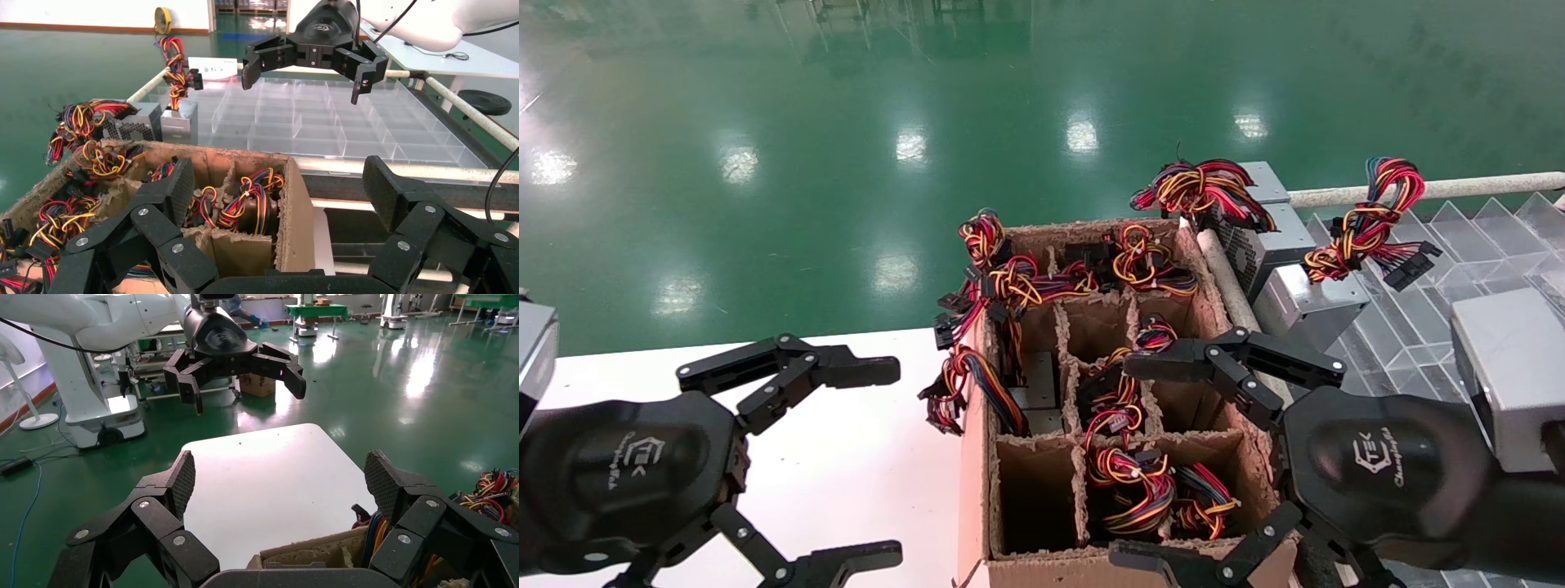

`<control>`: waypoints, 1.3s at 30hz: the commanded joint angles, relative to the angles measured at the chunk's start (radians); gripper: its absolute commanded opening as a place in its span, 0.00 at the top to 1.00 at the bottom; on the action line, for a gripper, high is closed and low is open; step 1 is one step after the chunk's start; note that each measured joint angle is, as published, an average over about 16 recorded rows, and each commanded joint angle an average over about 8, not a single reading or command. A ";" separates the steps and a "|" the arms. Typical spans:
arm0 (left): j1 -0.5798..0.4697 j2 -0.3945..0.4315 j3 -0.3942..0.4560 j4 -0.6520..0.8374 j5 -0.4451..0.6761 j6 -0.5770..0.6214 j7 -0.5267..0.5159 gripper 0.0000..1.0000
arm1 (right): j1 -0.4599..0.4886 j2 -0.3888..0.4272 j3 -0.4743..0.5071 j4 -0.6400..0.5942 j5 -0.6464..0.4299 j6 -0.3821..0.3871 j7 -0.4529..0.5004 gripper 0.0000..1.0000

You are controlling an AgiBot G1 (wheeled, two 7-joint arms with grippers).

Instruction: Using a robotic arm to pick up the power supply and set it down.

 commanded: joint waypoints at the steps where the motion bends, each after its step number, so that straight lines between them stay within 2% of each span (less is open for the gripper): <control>1: 0.000 0.000 0.000 0.000 0.000 0.000 0.000 0.00 | 0.000 0.000 0.000 0.000 0.000 0.000 0.000 0.00; 39: 0.000 0.000 0.000 0.000 0.000 0.000 0.000 0.00 | 0.000 0.000 0.000 0.000 0.000 0.000 0.000 0.00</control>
